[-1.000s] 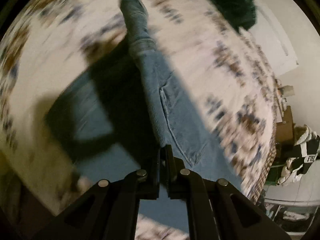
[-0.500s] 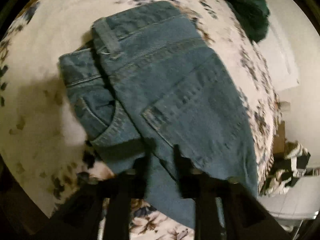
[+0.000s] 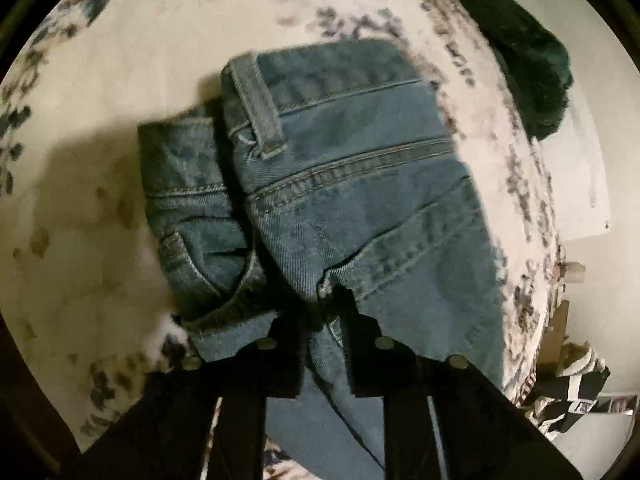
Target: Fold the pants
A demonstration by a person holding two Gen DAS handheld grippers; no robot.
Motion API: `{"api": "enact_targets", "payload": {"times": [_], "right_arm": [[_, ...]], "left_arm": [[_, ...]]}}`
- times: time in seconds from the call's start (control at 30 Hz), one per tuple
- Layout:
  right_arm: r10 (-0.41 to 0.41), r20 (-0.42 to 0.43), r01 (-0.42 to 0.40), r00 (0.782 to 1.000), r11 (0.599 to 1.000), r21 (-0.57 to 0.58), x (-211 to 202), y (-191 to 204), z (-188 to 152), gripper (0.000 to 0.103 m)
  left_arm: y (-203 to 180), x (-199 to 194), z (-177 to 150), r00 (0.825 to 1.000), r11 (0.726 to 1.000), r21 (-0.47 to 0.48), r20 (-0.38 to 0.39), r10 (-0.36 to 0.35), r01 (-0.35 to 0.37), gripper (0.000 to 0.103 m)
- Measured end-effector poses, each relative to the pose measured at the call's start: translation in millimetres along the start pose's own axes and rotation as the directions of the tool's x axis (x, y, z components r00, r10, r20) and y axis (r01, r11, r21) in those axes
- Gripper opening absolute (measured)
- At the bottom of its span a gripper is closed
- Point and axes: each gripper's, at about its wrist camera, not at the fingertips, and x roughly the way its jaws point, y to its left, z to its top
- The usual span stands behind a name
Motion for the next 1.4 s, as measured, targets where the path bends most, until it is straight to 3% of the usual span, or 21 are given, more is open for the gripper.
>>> {"api": "enact_targets", "payload": {"times": [0.13,0.27,0.43,0.57,0.67,0.7,0.77,0.8,0.83,0.9,0.93,0.97,1.0,1.03,1.2,1.23,1.3,1.37,1.4], "right_arm": [[0.025,0.006,-0.025,1.000,1.000,0.011,-20.6,-11.6,-0.9,0.007],[0.023,-0.012,-0.023,1.000,1.000,0.013,-20.6,-11.6,5.6,0.007],[-0.022,-0.058,0.027,0.998,0.996,0.089,2.8,-46.3,4.1,0.005],[0.054,-0.144,-0.035,0.988,0.991,0.131,27.9,-74.5,4.6,0.005],[0.104,-0.161,-0.080,0.982,0.986,0.146,28.6,-82.9,8.0,0.007],[0.124,-0.148,-0.101,0.981,0.983,0.153,25.1,-86.2,8.9,0.009],[0.120,-0.101,-0.103,0.988,0.981,0.163,13.9,-94.1,12.4,0.033],[0.128,-0.076,-0.113,0.989,0.979,0.170,8.9,-97.3,13.8,0.041],[0.137,-0.059,-0.124,0.989,0.974,0.188,5.3,-103.5,16.3,0.055],[0.141,-0.072,-0.123,0.987,0.969,0.214,8.2,-111.6,19.5,0.055],[0.136,-0.076,-0.115,0.988,0.965,0.234,12.1,-118.7,20.5,0.051],[0.134,-0.058,-0.115,0.989,0.960,0.254,12.6,-122.2,20.5,0.017],[0.119,-0.033,-0.106,0.992,0.960,0.257,11.3,-125.0,19.8,0.007],[0.078,-0.028,-0.069,0.997,0.965,0.251,10.8,-126.2,21.7,0.006],[0.030,0.006,-0.031,1.000,0.973,0.228,7.8,-127.3,12.6,0.005],[0.025,-0.003,-0.024,1.000,0.979,0.202,11.2,-128.2,11.2,0.006],[0.028,-0.051,-0.019,0.998,0.985,0.170,17.1,-129.8,10.9,0.019],[0.113,-0.055,-0.097,0.992,0.969,0.225,14.3,-144.0,4.7,0.046],[0.167,-0.046,-0.150,0.985,0.953,0.263,12.1,-152.4,0.1,0.053]], "left_arm": [[2.1,-22.9,-5.8,0.999,0.999,0.033,0.000,-0.034,0.034,0.010],[22.3,-30.9,-14.1,1.000,0.999,0.049,-0.028,-0.003,0.005,0.010],[35.9,-12.2,-19.9,0.999,0.996,0.081,-0.035,0.035,-0.032,0.011],[35.0,-3.6,-19.7,0.997,0.993,0.099,-0.045,0.063,-0.058,0.016],[28.5,-4.7,-27.2,0.992,0.988,0.129,-0.086,0.095,-0.084,0.027],[28.1,-5.8,-29.7,0.991,0.987,0.136,-0.094,0.100,-0.087,0.035],[24.8,-12.0,-40.5,0.987,0.981,0.162,-0.098,0.125,-0.108,0.057],[22.1,-14.7,-46.3,0.985,0.975,0.182,-0.096,0.143,-0.124,0.077],[17.6,-17.4,-54.4,0.983,0.967,0.213,-0.091,0.160,-0.137,0.084],[6.5,-18.9,-70.5,0.978,0.947,0.278,-0.083,0.192,-0.162,0.084],[0.2,-17.4,-79.2,0.976,0.937,0.308,-0.085,0.203,-0.168,0.084],[-2.9,-16.0,-85.3,0.974,0.930,0.326,-0.089,0.207,-0.168,0.084],[-10.0,-12.2,-97.6,0.973,0.920,0.358,-0.099,0.207,-0.159,0.084],[-15.1,-8.8,-106.5,0.972,0.913,0.379,-0.112,0.207,-0.150,0.084],[-43.5,13.7,-165.5,0.960,0.863,0.498,-0.193,0.204,-0.084,0.084],[-47.4,19.7,-177.9,0.954,0.845,0.529,-0.206,0.220,-0.080,0.084],[-49.9,29.7,-194.2,0.942,0.820,0.567,-0.229,0.247,-0.077,0.084],[-46.7,42.4,-211.9,0.927,0.798,0.597,-0.253,0.278,-0.076,0.084],[-43.2,48.7,-218.4,0.919,0.789,0.608,-0.261,0.297,-0.082,0.084]]}}
